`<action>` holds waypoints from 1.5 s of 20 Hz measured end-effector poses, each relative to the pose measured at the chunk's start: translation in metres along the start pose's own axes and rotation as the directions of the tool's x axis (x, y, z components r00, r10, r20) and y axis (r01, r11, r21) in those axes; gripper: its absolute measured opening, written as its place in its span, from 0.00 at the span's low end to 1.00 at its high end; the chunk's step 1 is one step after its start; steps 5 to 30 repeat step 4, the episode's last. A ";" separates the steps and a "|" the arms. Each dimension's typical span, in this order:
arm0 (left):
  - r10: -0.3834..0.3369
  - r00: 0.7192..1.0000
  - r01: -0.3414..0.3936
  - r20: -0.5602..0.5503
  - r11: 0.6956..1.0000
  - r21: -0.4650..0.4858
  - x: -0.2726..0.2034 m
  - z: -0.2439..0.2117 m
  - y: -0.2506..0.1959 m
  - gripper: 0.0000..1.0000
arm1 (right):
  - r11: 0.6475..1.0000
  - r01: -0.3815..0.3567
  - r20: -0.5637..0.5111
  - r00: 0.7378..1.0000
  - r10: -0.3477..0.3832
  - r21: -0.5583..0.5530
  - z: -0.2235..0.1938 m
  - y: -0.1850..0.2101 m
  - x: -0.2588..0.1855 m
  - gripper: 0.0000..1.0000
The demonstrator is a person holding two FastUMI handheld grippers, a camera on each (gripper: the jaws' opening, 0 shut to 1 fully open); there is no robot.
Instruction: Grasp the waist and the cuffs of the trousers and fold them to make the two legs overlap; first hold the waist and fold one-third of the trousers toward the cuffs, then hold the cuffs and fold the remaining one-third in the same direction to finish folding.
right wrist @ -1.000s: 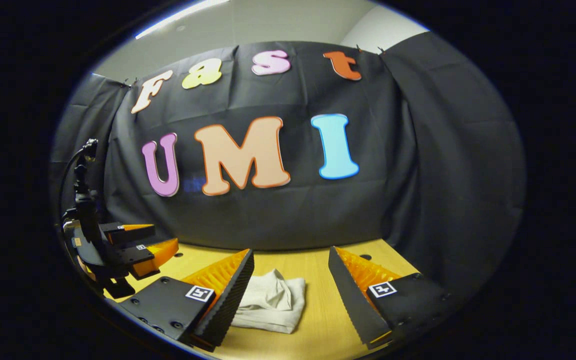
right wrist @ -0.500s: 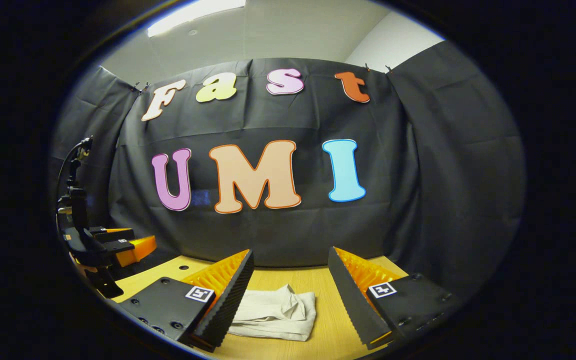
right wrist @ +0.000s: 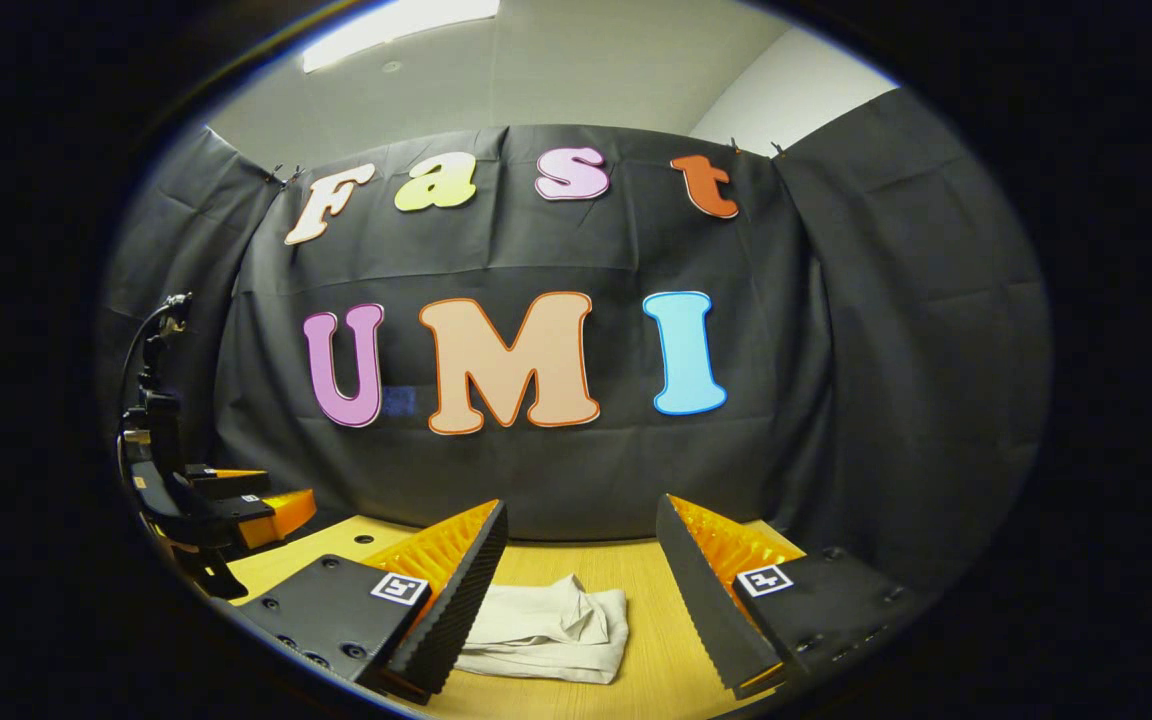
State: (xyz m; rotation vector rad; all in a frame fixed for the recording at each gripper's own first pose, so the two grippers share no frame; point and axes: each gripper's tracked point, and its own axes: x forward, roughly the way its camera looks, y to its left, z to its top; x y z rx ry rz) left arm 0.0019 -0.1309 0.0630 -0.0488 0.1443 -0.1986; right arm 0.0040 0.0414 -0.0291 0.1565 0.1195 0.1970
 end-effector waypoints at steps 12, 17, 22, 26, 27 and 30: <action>0.012 1.000 -0.012 0.021 1.000 0.013 -0.004 0.002 0.001 1.00 | 1.000 0.004 -0.004 1.000 -0.004 0.008 0.000 0.000 0.002 0.96; 0.012 1.000 -0.012 0.021 1.000 0.013 -0.004 0.002 0.001 1.00 | 1.000 0.004 -0.004 1.000 -0.004 0.008 0.000 0.000 0.002 0.96; 0.012 1.000 -0.012 0.021 1.000 0.013 -0.004 0.002 0.001 1.00 | 1.000 0.004 -0.004 1.000 -0.004 0.008 0.000 0.000 0.002 0.96; 0.012 1.000 -0.012 0.021 1.000 0.013 -0.004 0.002 0.001 1.00 | 1.000 0.004 -0.004 1.000 -0.004 0.008 0.000 0.000 0.002 0.96; 0.012 1.000 -0.012 0.021 1.000 0.013 -0.004 0.002 0.001 1.00 | 1.000 0.004 -0.004 1.000 -0.004 0.008 0.000 0.000 0.002 0.96; 0.012 1.000 -0.012 0.021 1.000 0.013 -0.004 0.002 0.001 1.00 | 1.000 0.004 -0.004 1.000 -0.004 0.008 0.000 0.000 0.002 0.96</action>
